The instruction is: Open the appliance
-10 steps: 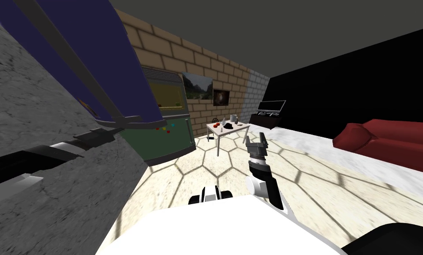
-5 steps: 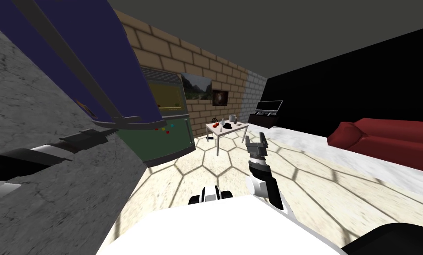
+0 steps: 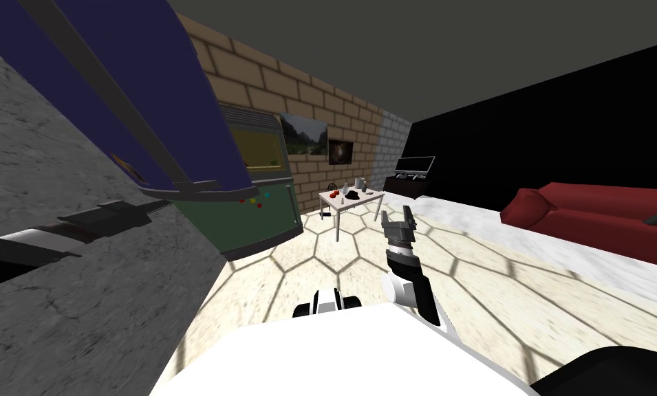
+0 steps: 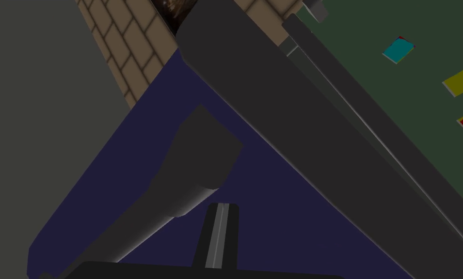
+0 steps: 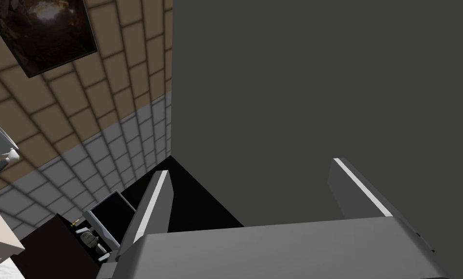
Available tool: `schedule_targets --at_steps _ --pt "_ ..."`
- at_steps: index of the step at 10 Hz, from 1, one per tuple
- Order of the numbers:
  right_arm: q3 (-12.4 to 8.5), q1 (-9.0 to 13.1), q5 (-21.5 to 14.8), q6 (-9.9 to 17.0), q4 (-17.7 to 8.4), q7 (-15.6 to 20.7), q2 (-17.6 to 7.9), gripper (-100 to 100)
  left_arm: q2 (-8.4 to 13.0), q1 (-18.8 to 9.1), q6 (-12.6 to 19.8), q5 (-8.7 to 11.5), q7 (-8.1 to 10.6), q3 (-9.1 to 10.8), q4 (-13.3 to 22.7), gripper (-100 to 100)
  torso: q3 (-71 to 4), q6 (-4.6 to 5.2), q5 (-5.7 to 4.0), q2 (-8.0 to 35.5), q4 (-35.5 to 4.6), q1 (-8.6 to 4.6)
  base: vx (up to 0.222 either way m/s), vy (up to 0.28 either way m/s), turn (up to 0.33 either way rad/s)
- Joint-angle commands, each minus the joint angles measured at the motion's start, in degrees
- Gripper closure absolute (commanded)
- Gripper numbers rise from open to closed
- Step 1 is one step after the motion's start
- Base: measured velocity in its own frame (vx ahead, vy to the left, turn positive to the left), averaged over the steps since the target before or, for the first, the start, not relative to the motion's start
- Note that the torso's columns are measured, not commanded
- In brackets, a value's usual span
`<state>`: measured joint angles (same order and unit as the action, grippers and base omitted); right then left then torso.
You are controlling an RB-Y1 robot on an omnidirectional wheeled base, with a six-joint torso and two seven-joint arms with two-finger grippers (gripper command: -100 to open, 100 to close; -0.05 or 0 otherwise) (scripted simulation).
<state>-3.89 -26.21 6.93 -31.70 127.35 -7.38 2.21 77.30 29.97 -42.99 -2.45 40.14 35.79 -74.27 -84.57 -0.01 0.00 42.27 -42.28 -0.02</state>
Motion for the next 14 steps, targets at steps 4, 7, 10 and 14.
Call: schedule_targets --at_steps 4,7,10,14 --pt "0.0 0.0 0.0 0.0 0.0 0.0 0.0 0 -2.0 7.6 -0.2 -4.8 4.19 8.66 -2.8 100 0.0 0.03 0.00 0.0 0.0 0.02 -0.018 0.023 -0.044" --pt "0.0 0.0 0.0 0.0 0.0 0.0 0.0 0 -0.2 8.3 -0.3 -4.6 5.67 9.71 -3.2 -100 0.0 0.02 -0.01 0.0 0.0 -0.02 0.006 0.007 0.014" --pt "0.0 0.0 0.0 0.0 0.0 0.0 0.0 0 2.6 10.4 -0.2 -4.4 8.44 11.24 -4.2 -100 -0.1 0.02 0.00 -0.1 0.0 0.01 0.053 0.009 0.034" --pt "0.0 0.0 0.0 0.0 0.0 0.0 0.0 0 6.4 13.1 0.0 -4.0 12.20 13.28 -5.4 -100 0.0 0.01 0.01 0.1 0.0 0.05 0.049 0.013 0.031"
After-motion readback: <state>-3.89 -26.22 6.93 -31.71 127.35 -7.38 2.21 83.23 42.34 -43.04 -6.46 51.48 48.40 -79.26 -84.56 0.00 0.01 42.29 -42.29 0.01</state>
